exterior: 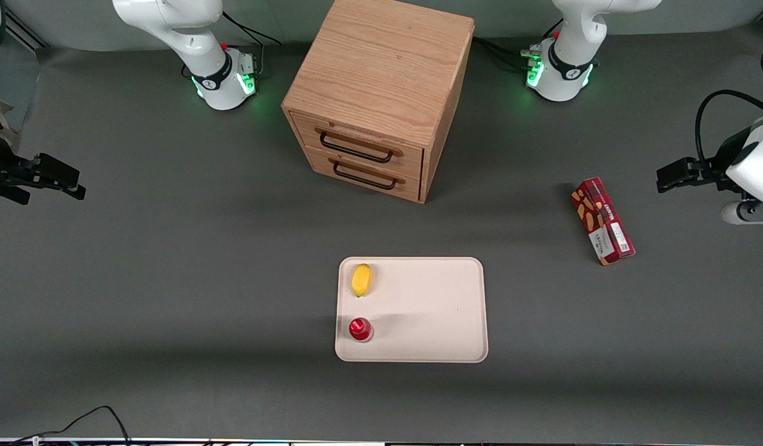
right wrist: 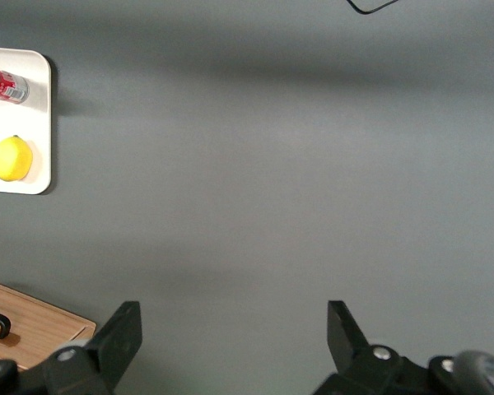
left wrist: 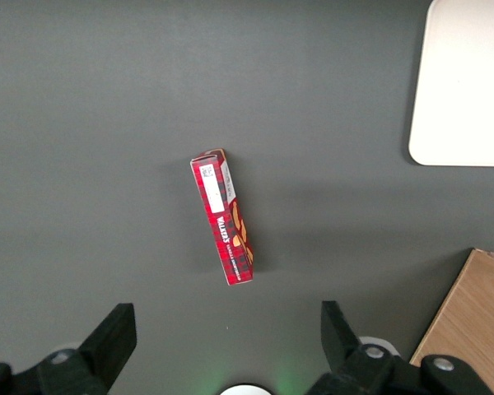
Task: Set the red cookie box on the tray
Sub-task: 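Move the left gripper toward the red plaid cookie box, then lower the open left gripper over the cookie box and close on it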
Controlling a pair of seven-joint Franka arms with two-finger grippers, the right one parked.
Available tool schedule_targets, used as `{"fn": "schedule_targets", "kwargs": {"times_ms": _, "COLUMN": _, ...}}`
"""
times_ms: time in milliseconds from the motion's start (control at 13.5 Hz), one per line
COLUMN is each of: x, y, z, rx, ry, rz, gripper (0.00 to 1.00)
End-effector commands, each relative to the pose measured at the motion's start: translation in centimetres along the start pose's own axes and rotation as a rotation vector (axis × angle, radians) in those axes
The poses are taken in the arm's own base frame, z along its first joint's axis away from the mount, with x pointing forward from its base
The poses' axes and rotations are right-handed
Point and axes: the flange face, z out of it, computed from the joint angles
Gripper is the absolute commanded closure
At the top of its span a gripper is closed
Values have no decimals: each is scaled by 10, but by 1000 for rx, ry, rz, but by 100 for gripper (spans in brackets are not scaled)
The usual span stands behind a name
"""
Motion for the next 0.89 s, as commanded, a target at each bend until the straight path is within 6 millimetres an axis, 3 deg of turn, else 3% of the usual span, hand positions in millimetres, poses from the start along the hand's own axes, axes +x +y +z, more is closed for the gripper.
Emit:
{"fn": "schedule_targets", "kwargs": {"times_ms": 0, "x": 9, "y": -16, "z": 50, "rx": -3, "ry": -19, "rz": -65, "gripper": 0}}
{"fn": "schedule_targets", "kwargs": {"times_ms": 148, "x": 5, "y": -27, "z": 103, "rx": -47, "ry": -4, "rz": -145, "gripper": 0}}
{"fn": "schedule_targets", "kwargs": {"times_ms": 296, "x": -2, "y": -25, "z": 154, "rx": -52, "ry": 47, "rz": -148, "gripper": 0}}
{"fn": "schedule_targets", "kwargs": {"times_ms": 667, "x": -5, "y": -26, "z": 252, "rx": -64, "ry": 155, "rz": -169, "gripper": 0}}
{"fn": "schedule_targets", "kwargs": {"times_ms": 815, "x": -14, "y": -24, "z": 278, "rx": -63, "ry": 172, "rz": -160, "gripper": 0}}
